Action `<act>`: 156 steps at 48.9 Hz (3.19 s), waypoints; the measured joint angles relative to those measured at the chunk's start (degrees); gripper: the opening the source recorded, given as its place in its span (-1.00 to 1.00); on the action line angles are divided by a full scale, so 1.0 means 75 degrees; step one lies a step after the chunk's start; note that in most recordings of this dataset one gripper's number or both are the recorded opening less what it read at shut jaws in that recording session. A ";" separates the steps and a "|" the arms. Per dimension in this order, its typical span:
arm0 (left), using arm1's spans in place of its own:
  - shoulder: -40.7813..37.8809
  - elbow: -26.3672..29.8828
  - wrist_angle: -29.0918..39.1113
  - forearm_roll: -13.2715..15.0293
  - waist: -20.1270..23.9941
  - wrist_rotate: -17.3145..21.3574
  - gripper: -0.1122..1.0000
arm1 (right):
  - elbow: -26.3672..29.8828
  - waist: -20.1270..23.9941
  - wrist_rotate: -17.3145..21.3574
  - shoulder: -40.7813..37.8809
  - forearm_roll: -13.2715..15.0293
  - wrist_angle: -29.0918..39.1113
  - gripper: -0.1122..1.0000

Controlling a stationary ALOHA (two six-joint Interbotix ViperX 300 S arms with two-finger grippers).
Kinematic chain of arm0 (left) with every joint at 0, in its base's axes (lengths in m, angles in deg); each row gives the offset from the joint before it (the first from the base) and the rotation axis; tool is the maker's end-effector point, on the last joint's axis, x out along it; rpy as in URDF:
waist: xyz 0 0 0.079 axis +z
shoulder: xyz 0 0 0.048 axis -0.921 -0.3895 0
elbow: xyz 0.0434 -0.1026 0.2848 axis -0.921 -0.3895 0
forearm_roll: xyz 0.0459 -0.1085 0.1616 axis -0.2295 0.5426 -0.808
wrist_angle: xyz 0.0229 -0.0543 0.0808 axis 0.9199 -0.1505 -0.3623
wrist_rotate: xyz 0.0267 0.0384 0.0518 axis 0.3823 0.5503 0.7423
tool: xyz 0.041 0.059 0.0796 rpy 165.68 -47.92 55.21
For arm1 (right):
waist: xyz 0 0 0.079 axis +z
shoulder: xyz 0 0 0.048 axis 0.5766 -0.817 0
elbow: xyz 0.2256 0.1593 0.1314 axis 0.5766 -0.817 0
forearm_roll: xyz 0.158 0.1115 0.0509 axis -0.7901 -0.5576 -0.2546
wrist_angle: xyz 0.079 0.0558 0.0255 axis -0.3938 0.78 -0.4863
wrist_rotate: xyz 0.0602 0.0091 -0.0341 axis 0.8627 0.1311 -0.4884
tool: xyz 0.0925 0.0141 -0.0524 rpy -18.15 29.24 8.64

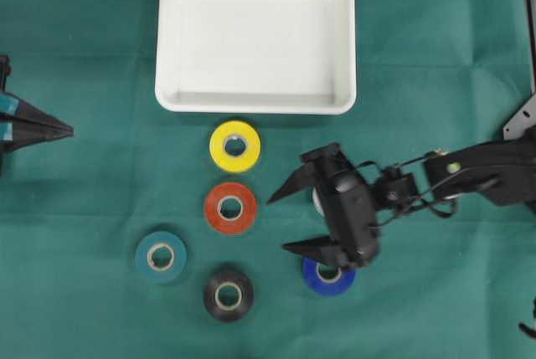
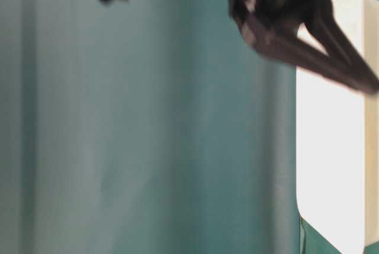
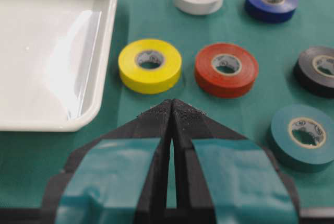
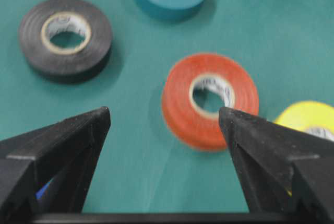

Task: Put the tape into the white case with the right arm.
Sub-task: 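Lower the open right gripper over the red tape roll, then close the right gripper on the red tape roll's rim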

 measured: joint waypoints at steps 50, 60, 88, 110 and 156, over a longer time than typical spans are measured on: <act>0.0680 -0.0246 0.0539 0.0000 0.0000 0.0000 -0.79 | 0.2367 -0.0023 0.0434 -0.2039 0.0000 0.2719 0.51; 0.0691 -0.0246 0.0539 0.0000 0.0000 0.0000 -0.79 | 0.2473 -0.0035 0.0422 -0.2086 0.0000 0.2836 0.51; 0.0691 -0.0246 0.0539 0.0000 0.0000 -0.0012 -0.79 | 0.2848 -0.0129 0.0445 -0.2438 0.0000 0.3059 -0.13; 0.0691 -0.0258 0.0539 0.0000 0.0000 0.0000 -0.79 | 0.3070 -0.0117 0.0422 -0.2449 0.0012 0.3645 -0.73; 0.0691 -0.0270 0.0539 0.0000 0.0012 0.0000 -0.79 | 0.3070 -0.0129 0.0621 -0.1676 0.0023 0.4066 -0.75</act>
